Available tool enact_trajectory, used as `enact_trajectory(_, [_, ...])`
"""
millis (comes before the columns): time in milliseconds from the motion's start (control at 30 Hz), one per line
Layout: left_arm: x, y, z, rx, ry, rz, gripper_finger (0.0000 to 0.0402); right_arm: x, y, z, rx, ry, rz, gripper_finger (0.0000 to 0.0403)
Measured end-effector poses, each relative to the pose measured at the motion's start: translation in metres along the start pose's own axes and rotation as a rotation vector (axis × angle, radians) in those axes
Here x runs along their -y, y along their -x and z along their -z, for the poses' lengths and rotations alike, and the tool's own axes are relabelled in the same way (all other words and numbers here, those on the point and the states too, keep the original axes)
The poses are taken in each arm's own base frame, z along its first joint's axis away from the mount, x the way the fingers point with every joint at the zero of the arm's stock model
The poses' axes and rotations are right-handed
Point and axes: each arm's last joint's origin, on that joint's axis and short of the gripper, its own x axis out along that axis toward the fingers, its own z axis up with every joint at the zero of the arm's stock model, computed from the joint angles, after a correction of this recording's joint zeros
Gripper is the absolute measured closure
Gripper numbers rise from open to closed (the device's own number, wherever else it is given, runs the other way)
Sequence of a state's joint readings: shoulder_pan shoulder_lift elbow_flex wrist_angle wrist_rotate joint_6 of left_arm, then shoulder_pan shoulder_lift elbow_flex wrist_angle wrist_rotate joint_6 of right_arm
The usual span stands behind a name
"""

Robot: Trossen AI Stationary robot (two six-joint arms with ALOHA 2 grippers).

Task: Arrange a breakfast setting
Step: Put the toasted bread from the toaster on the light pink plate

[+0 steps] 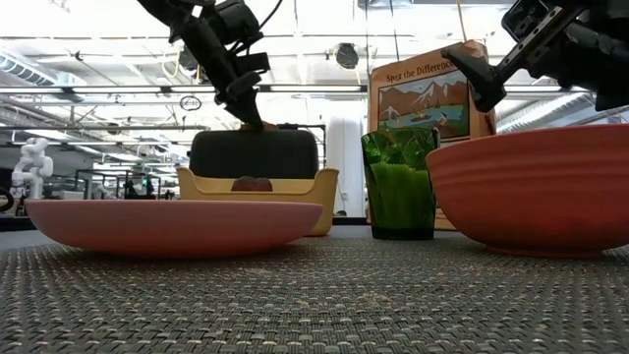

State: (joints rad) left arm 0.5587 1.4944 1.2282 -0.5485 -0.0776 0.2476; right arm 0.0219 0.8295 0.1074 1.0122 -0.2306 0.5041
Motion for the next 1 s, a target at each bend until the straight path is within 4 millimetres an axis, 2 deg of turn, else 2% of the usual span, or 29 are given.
enact_trajectory(800, [0.0015,0.0014,-0.0003,0.002,0.035,0.001,0.0305,0.0000,0.0000,0.0000,-0.001,0.000,0.000,0.0003])
enact_trajectory(900, [0.0015,0.0016,-0.0004,0.003,0.035,0.001,0.0316,0.0000,0.0000,0.0000,-0.001,0.000,0.000,0.0003])
enact_trajectory(1000, [0.0010,0.0017,-0.0008,0.007,0.030,-0.005,0.0343,0.0000,0.0000,0.0000,-0.001,0.000,0.000,0.0003])
